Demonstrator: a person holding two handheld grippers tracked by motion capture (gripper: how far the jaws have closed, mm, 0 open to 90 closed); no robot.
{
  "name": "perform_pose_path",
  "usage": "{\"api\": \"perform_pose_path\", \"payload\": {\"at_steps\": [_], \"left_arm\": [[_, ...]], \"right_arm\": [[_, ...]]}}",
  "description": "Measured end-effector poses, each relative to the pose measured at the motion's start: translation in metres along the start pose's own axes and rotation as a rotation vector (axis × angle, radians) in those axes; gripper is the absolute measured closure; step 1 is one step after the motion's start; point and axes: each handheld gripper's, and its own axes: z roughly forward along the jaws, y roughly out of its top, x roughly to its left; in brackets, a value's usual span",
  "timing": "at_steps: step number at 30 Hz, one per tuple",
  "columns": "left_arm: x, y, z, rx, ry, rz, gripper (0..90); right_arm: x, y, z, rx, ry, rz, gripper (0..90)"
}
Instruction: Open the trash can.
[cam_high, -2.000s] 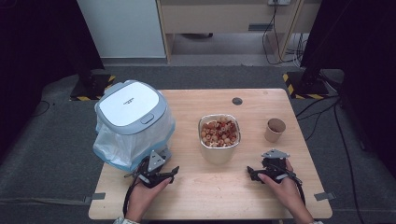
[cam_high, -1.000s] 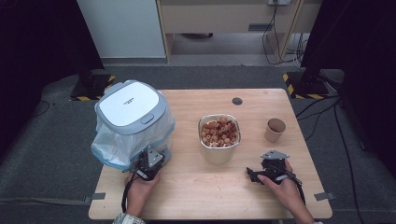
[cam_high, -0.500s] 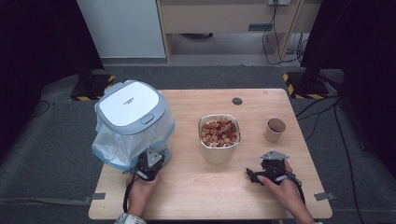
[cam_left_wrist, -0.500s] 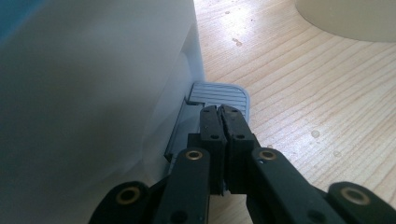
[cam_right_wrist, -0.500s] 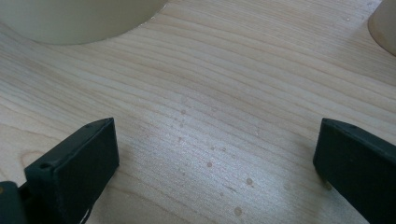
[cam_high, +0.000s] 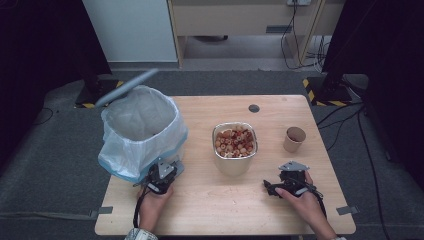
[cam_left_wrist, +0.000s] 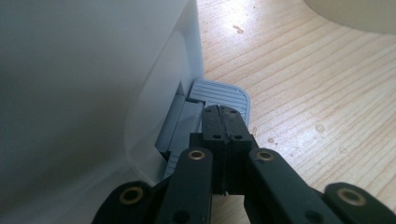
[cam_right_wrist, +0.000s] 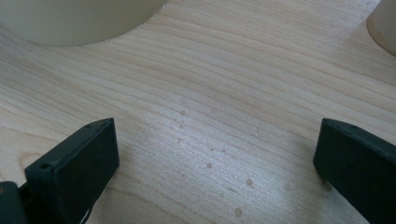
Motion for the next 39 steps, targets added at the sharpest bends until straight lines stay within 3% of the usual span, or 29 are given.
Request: {"api": "perform_pose_path", "payload": {"at_steps": [11, 16, 24, 35, 39], "left_arm": [[0.001, -0.001, 0.001, 0.006, -0.001, 0.002, 88.9], [0.001, -0.001, 0.001, 0.006, -0.001, 0.002, 88.9], [0.001, -0.001, 0.001, 0.005, -0.003, 0.002, 88.9], [0.001, -0.001, 0.001, 0.005, -0.004, 0.003, 89.0], [0.001, -0.001, 0.001, 0.005, -0.005, 0.003, 89.1]], "right_arm": [[-0.003, 0.003, -0.003, 0.007, 0.026, 0.022, 4.8], [-0.003, 0.005, -0.005, -0.008, 0.012, -0.007, 4.8], [-0.007, 0.006, -0.009, -0.023, -0.033, -0.001, 5.3], [-0.009, 0.007, -0.011, -0.028, -0.043, -0.003, 5.2], [-0.011, 0.008, -0.018, -0.055, -0.039, -0.002, 4.6]]}}
